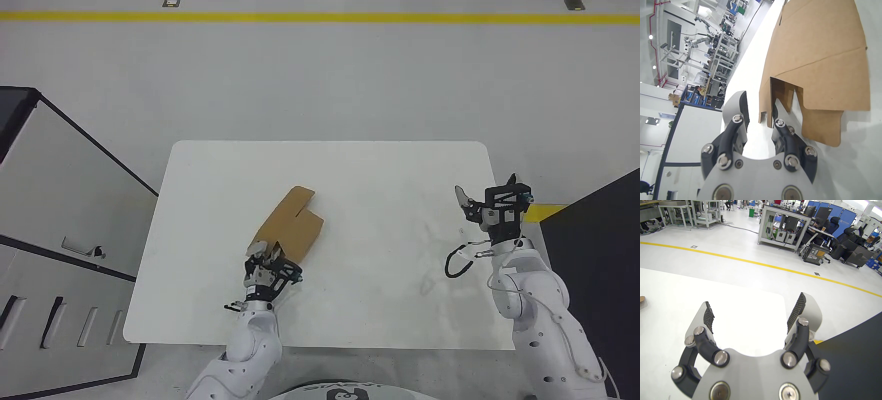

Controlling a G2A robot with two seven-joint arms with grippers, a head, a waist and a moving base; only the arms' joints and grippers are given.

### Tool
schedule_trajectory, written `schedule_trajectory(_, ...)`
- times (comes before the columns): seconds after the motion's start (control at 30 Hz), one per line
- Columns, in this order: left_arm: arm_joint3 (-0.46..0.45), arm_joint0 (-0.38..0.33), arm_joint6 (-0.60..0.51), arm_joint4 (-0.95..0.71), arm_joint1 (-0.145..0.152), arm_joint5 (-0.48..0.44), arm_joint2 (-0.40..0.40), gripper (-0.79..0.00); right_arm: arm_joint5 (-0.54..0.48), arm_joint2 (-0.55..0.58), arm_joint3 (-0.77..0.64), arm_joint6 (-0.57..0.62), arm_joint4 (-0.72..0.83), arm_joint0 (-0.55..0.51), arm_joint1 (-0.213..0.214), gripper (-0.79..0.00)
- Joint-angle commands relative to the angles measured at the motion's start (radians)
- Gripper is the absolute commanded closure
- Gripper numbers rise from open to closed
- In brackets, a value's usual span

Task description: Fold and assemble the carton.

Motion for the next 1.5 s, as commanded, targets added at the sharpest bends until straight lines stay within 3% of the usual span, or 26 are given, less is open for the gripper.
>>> schedule_trajectory(0.0, 0.003, -0.002, -0.001, 0.0, -0.002, -0.003, -0.001, -0.222, 0.0, 0.0, 0.0, 0.0, 0.0, 0.0, 0.0, -0.785)
schedule_trajectory(0.07, 0.007, -0.004, -0.002, -0.002, -0.004, -0.006, -0.003, -0.212, 0.0, 0.0, 0.0, 0.0, 0.0, 0.0, 0.0, -0.785)
schedule_trajectory(0.2, 0.013, -0.006, -0.002, -0.004, -0.007, -0.01, -0.006, 0.0, 0.0, 0.0, 0.0, 0.0, 0.0, 0.0, 0.0, -0.785)
schedule_trajectory(0.5, 0.004, -0.003, 0.004, 0.024, -0.01, -0.007, -0.022, 0.0, 0.0, 0.0, 0.0, 0.0, 0.0, 0.0, 0.0, -0.785)
schedule_trajectory(0.7, -0.12, 0.041, 0.018, 0.066, 0.001, -0.046, -0.061, 0.0, 0.0, 0.0, 0.0, 0.0, 0.0, 0.0, 0.0, -0.785)
schedule_trajectory(0.87, -0.271, 0.094, 0.039, 0.096, 0.014, -0.139, -0.102, 0.0, 0.0, 0.0, 0.0, 0.0, 0.0, 0.0, 0.0, -0.785)
schedule_trajectory(1.2, -0.56, 0.199, 0.11, 0.123, 0.042, -0.452, -0.157, 0.0, 0.0, 0.0, 0.0, 0.0, 0.0, 0.0, 0.0, -0.785)
schedule_trajectory(1.37, -0.56, 0.199, 0.11, 0.123, 0.042, -0.452, -0.157, 0.0, 0.002, 0.001, -0.001, -0.003, -0.002, 0.001, 0.0, -0.785)
schedule_trajectory(1.47, -0.561, 0.191, 0.12, 0.116, 0.042, -0.466, -0.158, 0.0, -0.061, 0.015, 0.009, -0.042, -0.014, 0.001, 0.003, -0.785)
